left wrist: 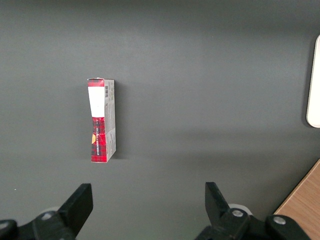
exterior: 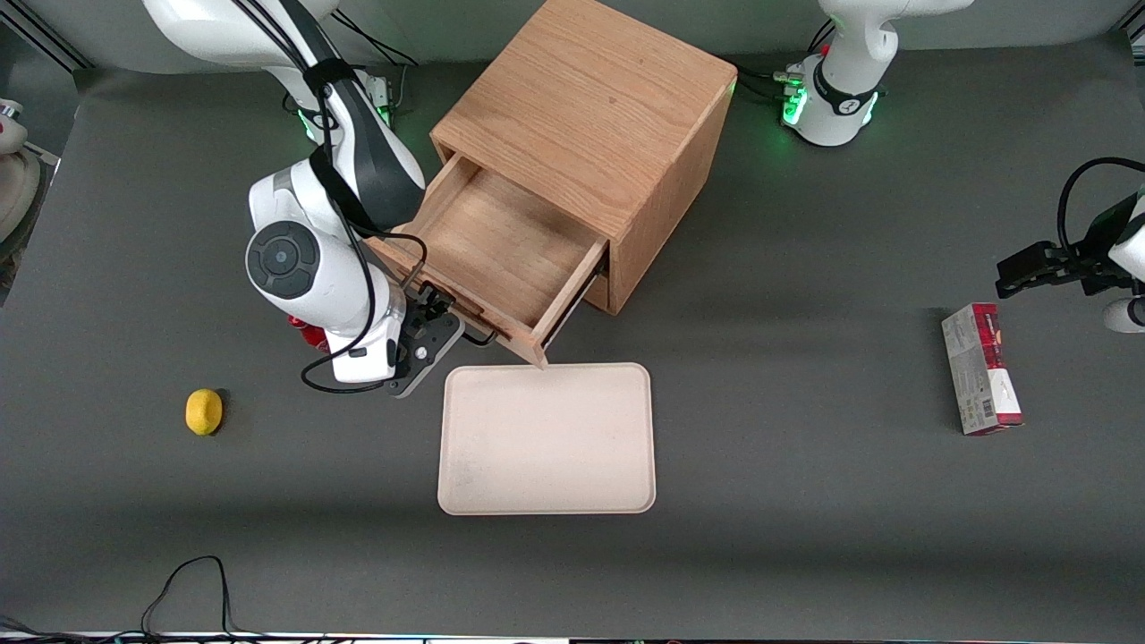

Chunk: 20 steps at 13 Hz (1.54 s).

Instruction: Open upper drawer

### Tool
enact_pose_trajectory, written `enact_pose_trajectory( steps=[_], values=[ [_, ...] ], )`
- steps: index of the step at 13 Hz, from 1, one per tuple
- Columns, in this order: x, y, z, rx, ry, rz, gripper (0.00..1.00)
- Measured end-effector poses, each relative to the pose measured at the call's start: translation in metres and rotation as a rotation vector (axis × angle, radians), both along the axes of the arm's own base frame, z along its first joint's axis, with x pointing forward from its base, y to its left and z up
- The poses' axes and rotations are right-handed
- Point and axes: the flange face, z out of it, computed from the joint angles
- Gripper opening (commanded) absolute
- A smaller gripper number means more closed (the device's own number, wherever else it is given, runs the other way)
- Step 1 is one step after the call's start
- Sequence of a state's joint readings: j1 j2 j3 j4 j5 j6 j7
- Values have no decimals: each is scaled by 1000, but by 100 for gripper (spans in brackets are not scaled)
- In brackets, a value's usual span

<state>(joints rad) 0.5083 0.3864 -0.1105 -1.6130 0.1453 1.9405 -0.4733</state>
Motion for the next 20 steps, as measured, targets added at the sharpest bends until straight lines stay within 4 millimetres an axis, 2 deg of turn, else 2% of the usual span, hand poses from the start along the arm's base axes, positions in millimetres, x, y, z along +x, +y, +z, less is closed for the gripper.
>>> enact_pose_trajectory(
  steps=[10,14,16,20],
  values=[
    [44,-37,-2,-1,-9,24,100],
    [47,-41,-4,-4,4,25,100],
    [47,-39,3,-5,13,29,100],
    [52,-48,42,-4,20,23,100]
  ],
)
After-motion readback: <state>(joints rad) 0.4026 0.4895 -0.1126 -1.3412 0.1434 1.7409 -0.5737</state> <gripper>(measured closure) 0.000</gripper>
